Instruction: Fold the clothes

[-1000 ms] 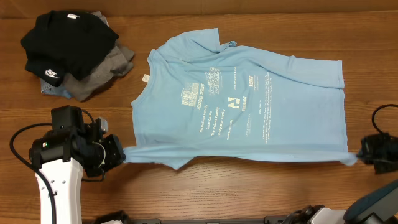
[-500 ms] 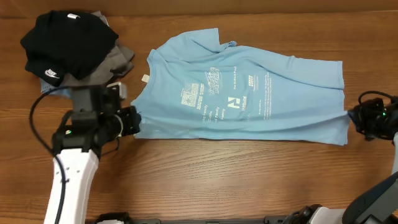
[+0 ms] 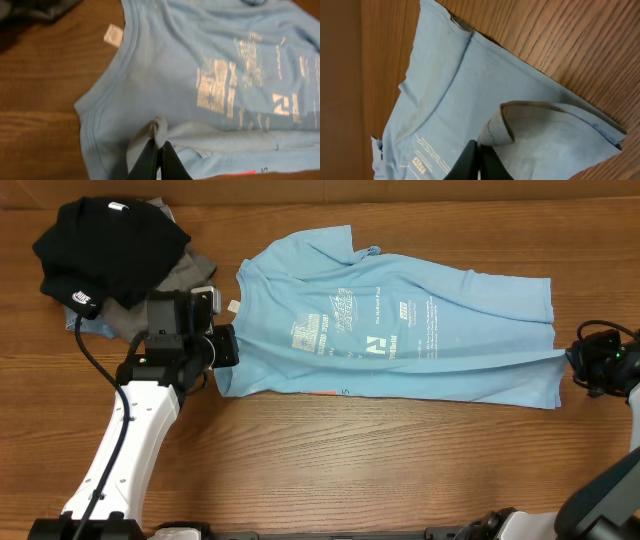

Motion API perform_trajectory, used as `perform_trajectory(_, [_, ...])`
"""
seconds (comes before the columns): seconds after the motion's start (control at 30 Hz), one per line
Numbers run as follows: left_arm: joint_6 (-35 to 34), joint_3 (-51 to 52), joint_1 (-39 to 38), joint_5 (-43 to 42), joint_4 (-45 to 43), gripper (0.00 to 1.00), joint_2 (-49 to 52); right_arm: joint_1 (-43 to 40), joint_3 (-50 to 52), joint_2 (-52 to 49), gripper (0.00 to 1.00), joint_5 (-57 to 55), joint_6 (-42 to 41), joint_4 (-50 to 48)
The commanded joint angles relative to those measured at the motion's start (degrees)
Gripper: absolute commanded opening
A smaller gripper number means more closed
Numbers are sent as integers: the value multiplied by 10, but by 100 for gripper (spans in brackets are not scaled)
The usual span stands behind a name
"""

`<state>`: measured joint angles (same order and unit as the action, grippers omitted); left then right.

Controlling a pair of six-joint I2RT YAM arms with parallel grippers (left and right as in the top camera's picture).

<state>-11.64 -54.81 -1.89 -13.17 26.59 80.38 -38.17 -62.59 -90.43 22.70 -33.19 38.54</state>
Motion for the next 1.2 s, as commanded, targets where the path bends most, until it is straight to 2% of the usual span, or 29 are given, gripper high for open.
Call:
perform_trajectory(0.0, [-3, -12, -2, 11, -12, 15, 9, 1, -8, -3, 38, -10, 0, -6])
perform_trajectory(0.03, [-4, -12, -2, 11, -11, 36, 9, 1, -8, -3, 61, -10, 2, -5])
perform_trajectory(0.07, [-3, -12, -2, 11, -8, 56, 11, 1, -8, -3, 77, -12, 3, -5])
perform_trajectory(0.1, [-3, -12, -2, 12, -3, 67, 11, 1, -8, -3, 82, -15, 4, -1])
perform_trajectory(0.17, [-1, -12, -2, 17, 17, 82, 12, 1, -8, -3, 84, -30, 4, 14])
perform_trajectory(0.23, [-1, -12, 1, 25, 52, 88, 13, 1, -8, -3, 84, -57, 3, 41])
perform_trajectory(0.33, [8, -12, 1, 33, 122, 89, 17, 1, -7, -3, 84, -97, 3, 88])
perform_trajectory(0.43, [25, -8, 0, 33, 181, 86, 31, 1, 2, -3, 84, -108, 3, 116])
perform_trajectory(0.5, [42, 3, 0, 34, 188, 86, 46, 1, 17, -3, 85, -108, 4, 119])
perform_trajectory(0.7, [46, 41, 0, 74, 93, 80, 121, 1, 82, -3, 83, -120, 3, 88])
perform_trajectory(0.77, [48, 41, 0, 76, 54, 67, 148, 1, 106, -3, 83, -120, 3, 69])
perform_trajectory(0.83, [48, 41, 0, 74, 33, 31, 162, 1, 118, -3, 82, -120, 3, 59])
perform_trajectory(0.9, [56, 41, 0, 75, 26, 10, 169, 1, 121, -3, 82, -120, 3, 57])
perform_trajectory(0.93, [58, 41, 0, 78, 26, 4, 169, 1, 121, -3, 82, -120, 3, 56])
perform_trajectory(1.17, [52, 13, 29, 128, 43, 4, 152, 7, 125, -3, 74, -97, 24, 80])
